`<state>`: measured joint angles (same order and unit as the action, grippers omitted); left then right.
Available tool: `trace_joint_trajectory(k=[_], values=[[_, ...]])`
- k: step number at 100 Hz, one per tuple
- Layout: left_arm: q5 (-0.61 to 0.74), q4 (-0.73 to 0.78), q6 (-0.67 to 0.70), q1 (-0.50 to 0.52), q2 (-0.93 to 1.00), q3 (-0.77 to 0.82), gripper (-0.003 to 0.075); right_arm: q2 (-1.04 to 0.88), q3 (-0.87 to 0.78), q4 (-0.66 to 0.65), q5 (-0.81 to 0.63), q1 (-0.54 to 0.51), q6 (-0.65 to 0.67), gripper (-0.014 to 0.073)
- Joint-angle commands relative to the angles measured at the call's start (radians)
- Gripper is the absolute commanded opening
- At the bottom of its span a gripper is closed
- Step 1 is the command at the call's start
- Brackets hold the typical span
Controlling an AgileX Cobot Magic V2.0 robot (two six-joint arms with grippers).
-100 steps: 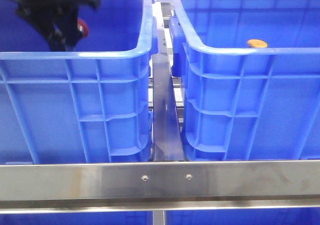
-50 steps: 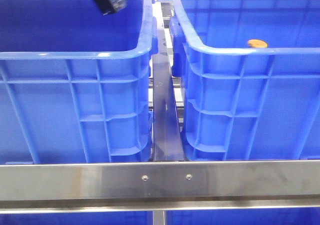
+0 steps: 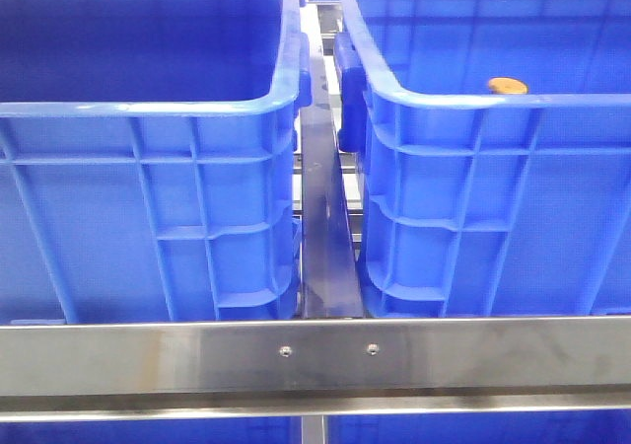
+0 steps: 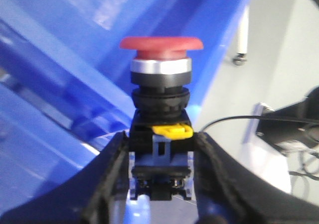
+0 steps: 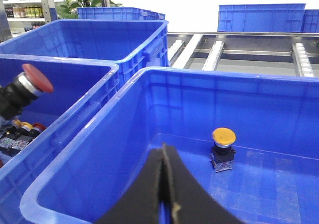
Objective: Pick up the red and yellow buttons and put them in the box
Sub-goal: 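Lift the red button with the left gripper toward the gap between bins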
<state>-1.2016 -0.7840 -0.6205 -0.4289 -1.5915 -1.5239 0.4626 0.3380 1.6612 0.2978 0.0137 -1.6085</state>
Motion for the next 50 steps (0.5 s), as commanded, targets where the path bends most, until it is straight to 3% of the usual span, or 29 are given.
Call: trace_joint_trajectory(k=[1,17,50], values=[[-0.025,-0.126,-0.011,-0.007,0.045,-0.031,0.0188,-0.001,0.026,0.043,0.024,0.0,-0.006,-0.0061],[-0.066,-0.199,-0.026,-0.007,0.045,-0.031,0.0188,-0.001,0.026,0.055,0.049,0.0,-0.006,-0.0061],[-0.066,-0.201,-0.026,-0.007,0.045,-0.031,0.0188,0.001,0.031,0.067,0.064,0.0,-0.006,-0.0054]])
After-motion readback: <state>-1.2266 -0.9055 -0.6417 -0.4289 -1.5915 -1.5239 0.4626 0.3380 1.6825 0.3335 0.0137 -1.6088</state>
